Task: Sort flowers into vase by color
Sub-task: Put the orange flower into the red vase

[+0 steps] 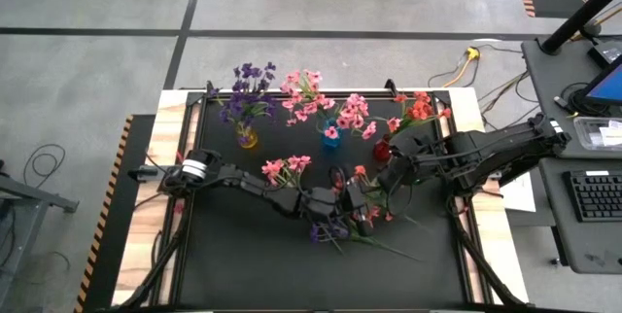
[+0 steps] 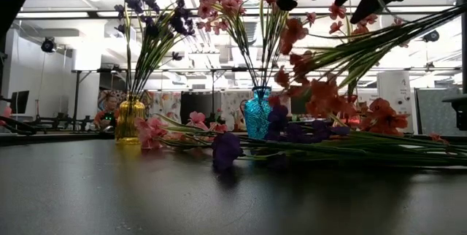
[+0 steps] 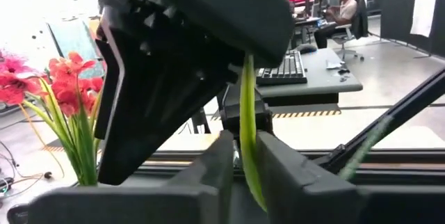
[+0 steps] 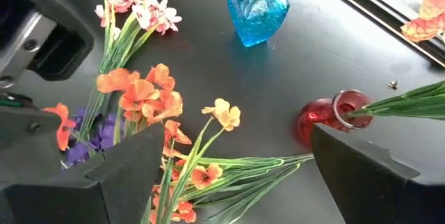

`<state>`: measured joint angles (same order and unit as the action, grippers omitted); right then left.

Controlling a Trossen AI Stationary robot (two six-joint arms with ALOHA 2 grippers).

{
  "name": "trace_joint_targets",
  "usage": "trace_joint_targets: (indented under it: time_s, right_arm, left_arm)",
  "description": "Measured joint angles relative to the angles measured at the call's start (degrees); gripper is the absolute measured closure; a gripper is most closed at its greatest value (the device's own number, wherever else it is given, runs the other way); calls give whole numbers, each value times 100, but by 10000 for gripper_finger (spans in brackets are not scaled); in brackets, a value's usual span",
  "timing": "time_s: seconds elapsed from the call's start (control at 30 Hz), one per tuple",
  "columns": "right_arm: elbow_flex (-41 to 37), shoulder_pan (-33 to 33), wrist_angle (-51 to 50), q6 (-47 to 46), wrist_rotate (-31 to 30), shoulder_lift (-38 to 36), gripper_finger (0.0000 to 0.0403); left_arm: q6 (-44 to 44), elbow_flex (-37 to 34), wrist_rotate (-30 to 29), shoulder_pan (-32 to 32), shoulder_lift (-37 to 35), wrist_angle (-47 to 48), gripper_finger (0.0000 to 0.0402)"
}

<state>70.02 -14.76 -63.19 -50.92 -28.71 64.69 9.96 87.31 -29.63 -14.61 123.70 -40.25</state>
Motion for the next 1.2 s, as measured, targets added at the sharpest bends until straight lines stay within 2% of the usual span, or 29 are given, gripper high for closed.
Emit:
trace_joint_targets:
  time_s: [0.13, 0.37, 0.7, 1.2]
  right_arm:
    - [0, 0, 71, -2, 24, 0, 51]
    - [0, 17, 97, 36, 401, -1, 51]
    - [0, 17, 551, 135, 281, -47, 51]
    - [74, 16, 523, 365, 431, -59, 51]
  left_arm:
    - [13, 0, -4, 4, -3, 37, 397]
    - [96, 0, -7, 9, -6, 37, 399]
    - [155, 0, -44, 9, -22, 79, 401]
    - [162, 0, -44, 9, -26, 122, 401]
